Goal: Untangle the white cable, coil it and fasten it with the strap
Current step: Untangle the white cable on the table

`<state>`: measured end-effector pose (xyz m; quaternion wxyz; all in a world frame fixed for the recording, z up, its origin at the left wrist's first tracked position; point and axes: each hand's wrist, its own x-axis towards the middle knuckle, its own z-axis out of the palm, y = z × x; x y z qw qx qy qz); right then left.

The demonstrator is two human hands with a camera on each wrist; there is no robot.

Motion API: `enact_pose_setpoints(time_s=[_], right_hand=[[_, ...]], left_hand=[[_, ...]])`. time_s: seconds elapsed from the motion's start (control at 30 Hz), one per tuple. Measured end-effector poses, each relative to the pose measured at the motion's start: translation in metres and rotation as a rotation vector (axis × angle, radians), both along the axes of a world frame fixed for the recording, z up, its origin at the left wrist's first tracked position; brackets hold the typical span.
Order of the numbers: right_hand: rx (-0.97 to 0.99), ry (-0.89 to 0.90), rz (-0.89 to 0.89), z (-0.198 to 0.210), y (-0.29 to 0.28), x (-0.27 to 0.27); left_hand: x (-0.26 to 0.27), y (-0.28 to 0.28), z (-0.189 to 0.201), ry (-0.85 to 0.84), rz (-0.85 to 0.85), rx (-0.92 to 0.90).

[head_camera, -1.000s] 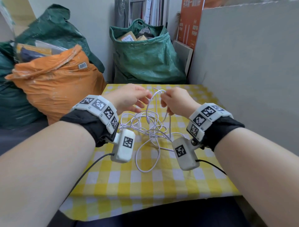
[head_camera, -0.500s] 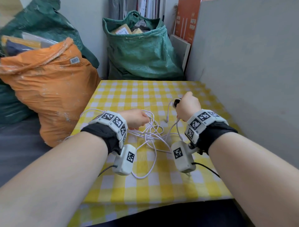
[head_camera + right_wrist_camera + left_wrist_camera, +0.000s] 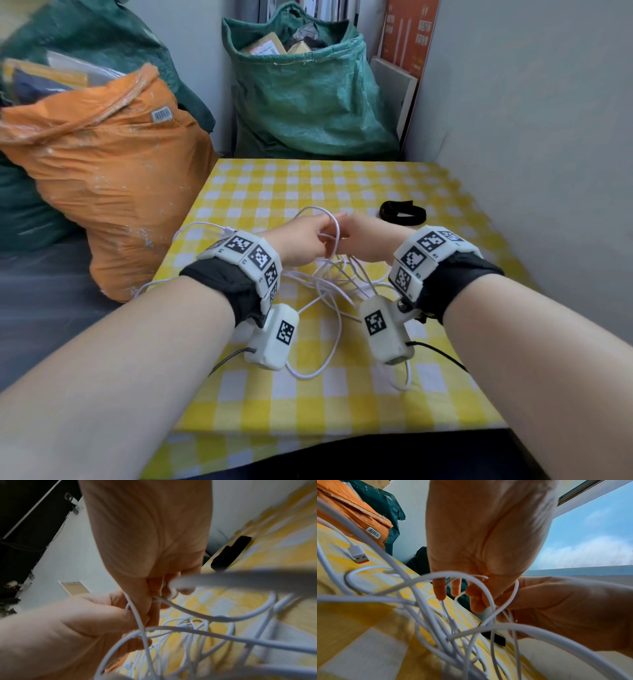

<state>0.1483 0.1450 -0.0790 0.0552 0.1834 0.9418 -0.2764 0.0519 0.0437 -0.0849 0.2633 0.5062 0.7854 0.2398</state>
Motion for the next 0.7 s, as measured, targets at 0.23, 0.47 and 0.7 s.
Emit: enact_pose_setpoints(time_s=[0.23, 0.47, 0.7], right_hand=[[-0.411, 0.221, -0.259, 0.015, -0.011, -0.002], [0.221, 0.112, -0.363, 0.027, -0.006, -0.001], [0.249, 0.186, -0.327, 0.039, -0.012, 0.005]], left_hand=[[-0.001, -0.003, 0.016, 0.13, 0.113, -0.023], [-0.012, -0.022, 0.049, -0.001, 0.171, -0.036], [-0.01, -0.038, 0.079, -0.452, 0.222, 0.408]])
